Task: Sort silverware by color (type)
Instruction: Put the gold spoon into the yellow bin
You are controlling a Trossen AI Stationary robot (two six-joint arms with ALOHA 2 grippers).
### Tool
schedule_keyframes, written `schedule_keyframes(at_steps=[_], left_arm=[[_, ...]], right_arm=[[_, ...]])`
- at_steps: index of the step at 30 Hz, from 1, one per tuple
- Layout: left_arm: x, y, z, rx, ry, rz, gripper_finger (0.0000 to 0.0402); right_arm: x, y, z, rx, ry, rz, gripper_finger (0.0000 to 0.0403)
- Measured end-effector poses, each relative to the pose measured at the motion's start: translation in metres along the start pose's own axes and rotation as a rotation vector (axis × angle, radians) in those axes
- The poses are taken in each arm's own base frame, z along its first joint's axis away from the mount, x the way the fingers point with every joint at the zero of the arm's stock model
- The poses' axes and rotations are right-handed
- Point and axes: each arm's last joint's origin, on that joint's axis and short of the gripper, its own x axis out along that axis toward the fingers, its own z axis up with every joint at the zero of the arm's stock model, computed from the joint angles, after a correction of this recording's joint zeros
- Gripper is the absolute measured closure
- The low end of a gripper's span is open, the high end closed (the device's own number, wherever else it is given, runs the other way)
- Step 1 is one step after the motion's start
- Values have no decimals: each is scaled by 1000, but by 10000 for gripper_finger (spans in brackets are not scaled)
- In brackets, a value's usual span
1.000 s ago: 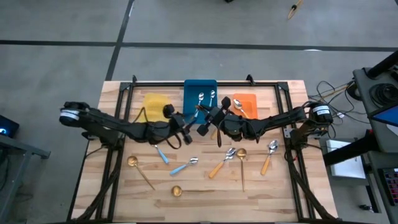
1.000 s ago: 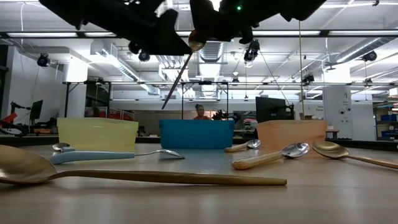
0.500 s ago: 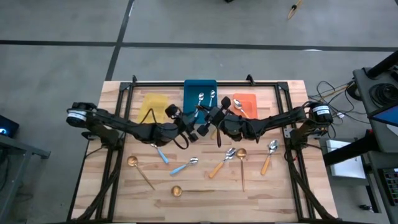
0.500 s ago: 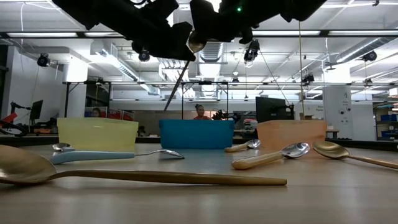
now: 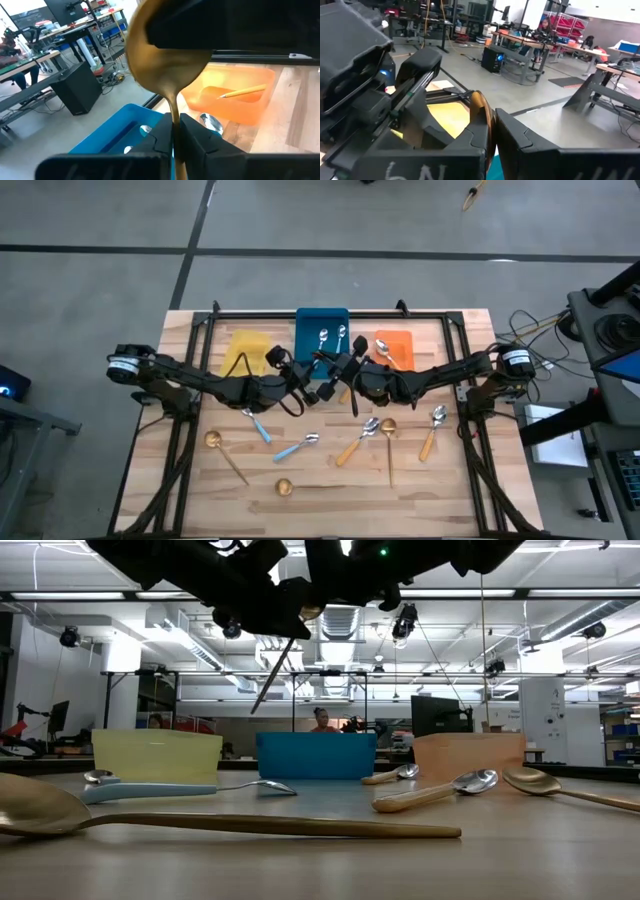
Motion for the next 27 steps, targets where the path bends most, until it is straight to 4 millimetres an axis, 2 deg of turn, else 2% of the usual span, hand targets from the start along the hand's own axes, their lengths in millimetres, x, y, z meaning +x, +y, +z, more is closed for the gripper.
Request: schedule_keyframes(at_steps=[8, 19, 27], left_arm=[[0, 0, 0, -9, 2, -9, 399], [0, -1, -1, -27, 7, -37, 400], [-5, 12, 1, -23, 60, -22, 401]], right_arm=[[0, 0, -1, -10, 9, 1, 380], [0, 0, -1, -7, 8, 2, 283], [-2, -3, 5, 3, -6, 0, 248]])
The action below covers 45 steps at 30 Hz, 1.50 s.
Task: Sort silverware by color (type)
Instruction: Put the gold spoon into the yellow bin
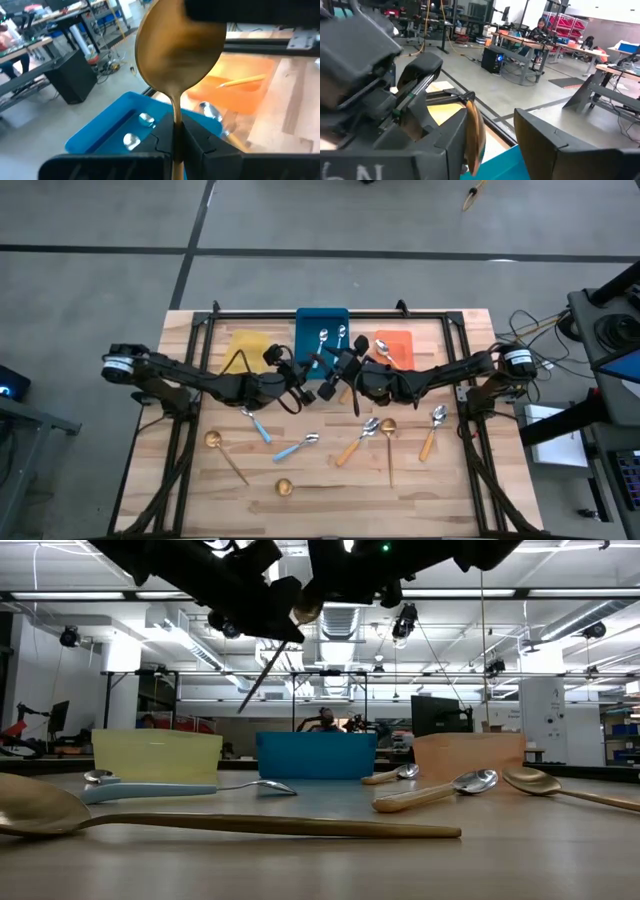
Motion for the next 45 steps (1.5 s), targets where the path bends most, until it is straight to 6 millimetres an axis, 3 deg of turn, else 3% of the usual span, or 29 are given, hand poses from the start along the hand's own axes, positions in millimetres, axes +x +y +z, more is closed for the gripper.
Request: schedule_keyframes(at_steps=[6, 15, 24, 34, 45], left_arm=[[-11, 30, 4, -13, 95, 47, 401], [-23, 96, 4, -112, 268, 117, 401], [-19, 149, -17, -239, 518, 144, 401], [-12, 171, -42, -279, 752, 139, 402], [-7, 168, -59, -262, 979, 44, 402]], right_arm=[[-4, -5, 9, -16, -14, -4, 244], [-12, -15, 13, -101, 79, -43, 259], [-19, -31, 8, -231, 224, -46, 269], [-20, -61, -2, -293, 393, -102, 271], [-16, -77, -18, -346, 507, -111, 271]])
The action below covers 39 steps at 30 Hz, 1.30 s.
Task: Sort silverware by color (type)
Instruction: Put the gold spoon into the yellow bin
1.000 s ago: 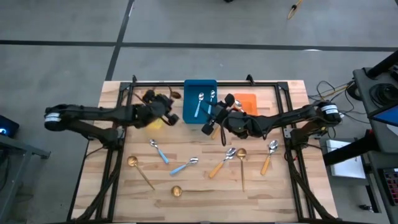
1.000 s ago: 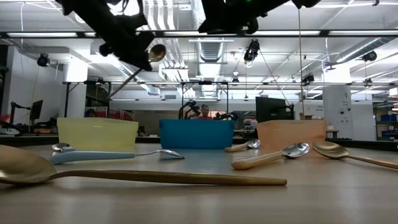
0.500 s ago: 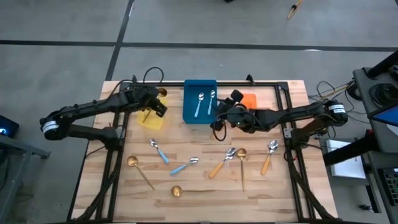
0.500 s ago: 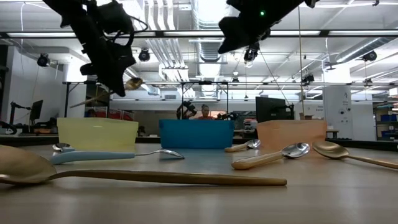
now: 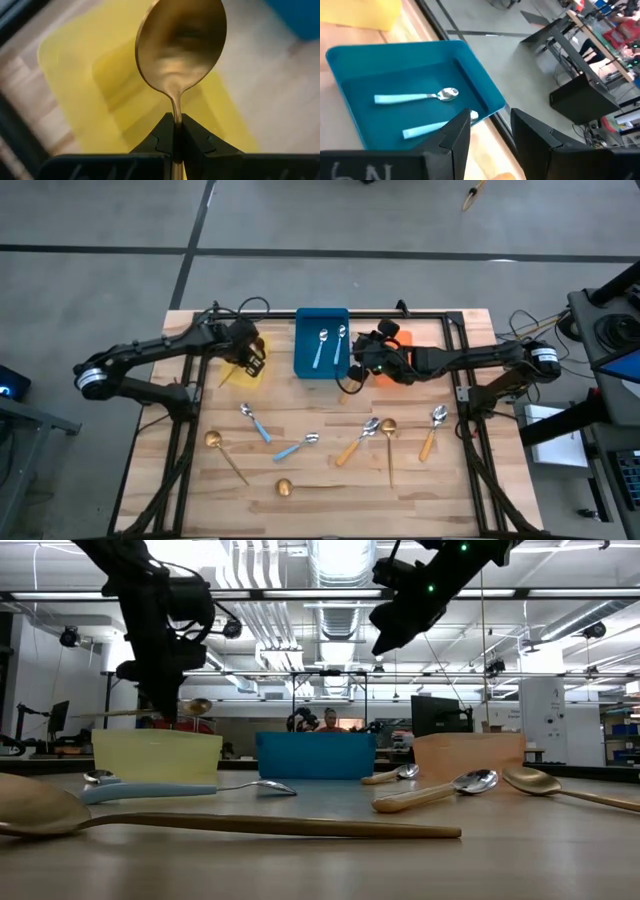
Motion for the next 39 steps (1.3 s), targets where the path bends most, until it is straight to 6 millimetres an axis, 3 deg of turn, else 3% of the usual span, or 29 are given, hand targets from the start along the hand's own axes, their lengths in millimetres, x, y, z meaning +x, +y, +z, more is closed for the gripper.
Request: schedule_keyframes(at_steps=[9, 15, 22, 39], left_arm=[[-5, 3, 27, 109, 120, -7, 402], [1, 20, 36, 98, 204, -70, 401], [14, 38, 36, 25, 296, -123, 401], [33, 36, 39, -24, 351, -107, 401]], right_arm=[[8, -6, -5, -4, 23, 8, 271], [10, -7, -7, -7, 31, 2, 271], [10, -8, -8, -6, 32, 1, 271], [10, -8, -8, -12, 32, 1, 271]])
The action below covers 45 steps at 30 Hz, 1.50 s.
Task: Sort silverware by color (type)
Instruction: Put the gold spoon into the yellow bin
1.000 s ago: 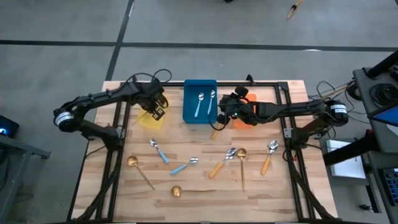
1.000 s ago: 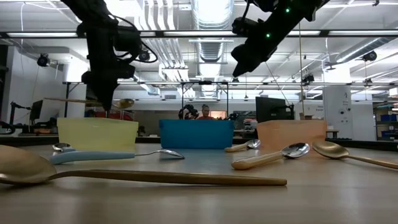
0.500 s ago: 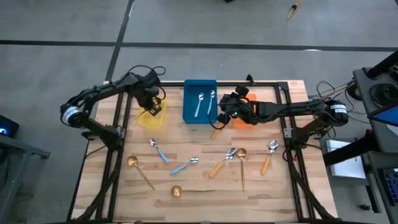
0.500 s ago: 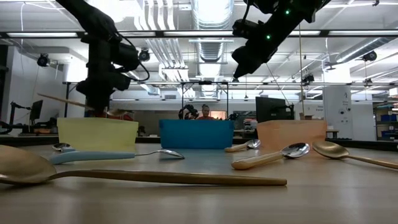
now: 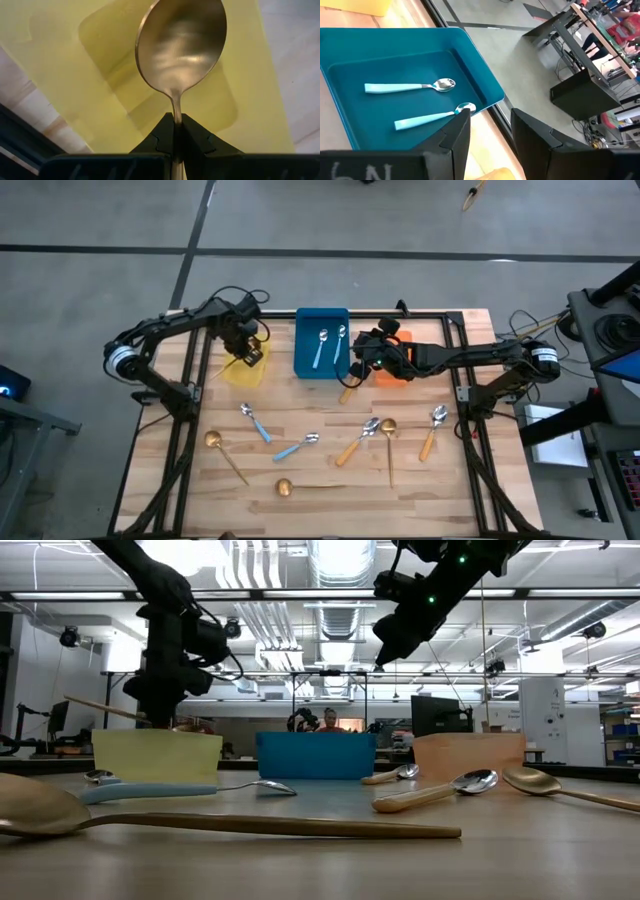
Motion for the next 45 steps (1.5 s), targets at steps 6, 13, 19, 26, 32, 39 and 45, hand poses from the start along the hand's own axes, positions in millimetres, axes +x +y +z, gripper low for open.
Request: schedule_keyframes(at_steps=[6, 13, 19, 26, 32, 39, 45], left_arm=[[9, 0, 5, -7, 18, 3, 401], [18, 0, 9, -8, 45, 6, 401], [25, 0, 11, -9, 68, 8, 401], [27, 0, 14, -9, 57, 7, 394], [27, 0, 14, -9, 52, 7, 391], [27, 0, 14, -18, 51, 7, 390], [27, 0, 14, -24, 48, 7, 389]], right_arm=[[0, 0, 0, 0, 0, 0, 271], [0, 0, 0, -1, 1, 0, 271], [0, 0, 0, -1, 1, 0, 271], [0, 0, 0, -1, 0, 0, 271], [0, 0, 0, -1, 1, 0, 271], [0, 0, -1, -3, 2, 0, 271], [0, 1, -1, -4, 4, 0, 271]])
